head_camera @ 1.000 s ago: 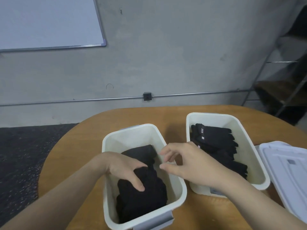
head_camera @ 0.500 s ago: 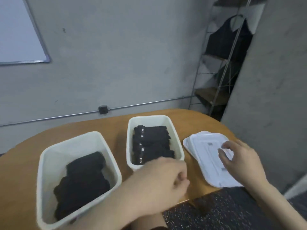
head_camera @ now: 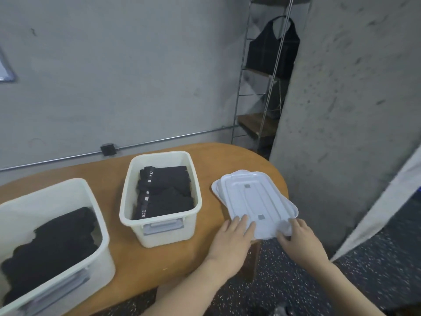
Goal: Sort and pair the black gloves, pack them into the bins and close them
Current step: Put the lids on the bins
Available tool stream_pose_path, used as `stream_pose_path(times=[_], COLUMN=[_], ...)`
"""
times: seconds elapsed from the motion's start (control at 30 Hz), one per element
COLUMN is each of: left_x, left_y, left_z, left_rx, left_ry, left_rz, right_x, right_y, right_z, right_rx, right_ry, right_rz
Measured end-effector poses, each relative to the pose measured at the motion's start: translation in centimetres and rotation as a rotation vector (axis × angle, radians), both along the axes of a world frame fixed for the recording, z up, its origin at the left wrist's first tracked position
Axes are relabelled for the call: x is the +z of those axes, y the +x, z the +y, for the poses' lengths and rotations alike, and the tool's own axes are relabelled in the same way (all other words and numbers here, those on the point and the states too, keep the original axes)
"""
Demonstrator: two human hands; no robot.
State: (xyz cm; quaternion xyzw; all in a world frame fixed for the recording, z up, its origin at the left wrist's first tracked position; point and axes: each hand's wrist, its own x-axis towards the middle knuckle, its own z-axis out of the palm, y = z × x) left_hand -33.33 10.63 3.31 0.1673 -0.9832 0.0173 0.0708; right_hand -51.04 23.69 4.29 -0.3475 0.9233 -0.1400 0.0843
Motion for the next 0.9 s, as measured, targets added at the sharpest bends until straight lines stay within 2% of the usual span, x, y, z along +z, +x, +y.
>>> stream_pose_path(times=[0.27, 0.4, 0.6, 0.7, 0.8, 0.9], left_x=[-0.8, -0.1, 4.0, 6.4, 9.2, 12.0], left_y=[-0.9, -0.6, -0.2, 0.3, 1.3, 2.2], left_z=[-0.6, -1.1, -2.1, -2.5, -3.3, -4.1], left_rx=[-0.030, -0.136, -0.241, -0.263, -0.272, -0.247], left_ry=[-0.088, -0.179, -0.329, -0.334, -0.374, -0.199], left_rz=[-0.115, -0.097, -0.005, 0.047, 0.162, 0.333], right_x=[-1.1, -0.9, 1.4, 3.1, 4.9, 6.7], right_y=[-0.4, -0.1, 1.5, 2.6, 3.2, 4.4], right_z=[1.0, 1.5, -0.5, -1.7, -2.6, -3.3], right_rx=[0.139, 0.178, 0.351, 0.389, 0.395, 0.330], right_ry=[-0.029, 0.047, -0.226, -0.323, -0.412, -0.598], right_rz=[0.061, 0.271, 0.446, 0.488, 0.400, 0.122])
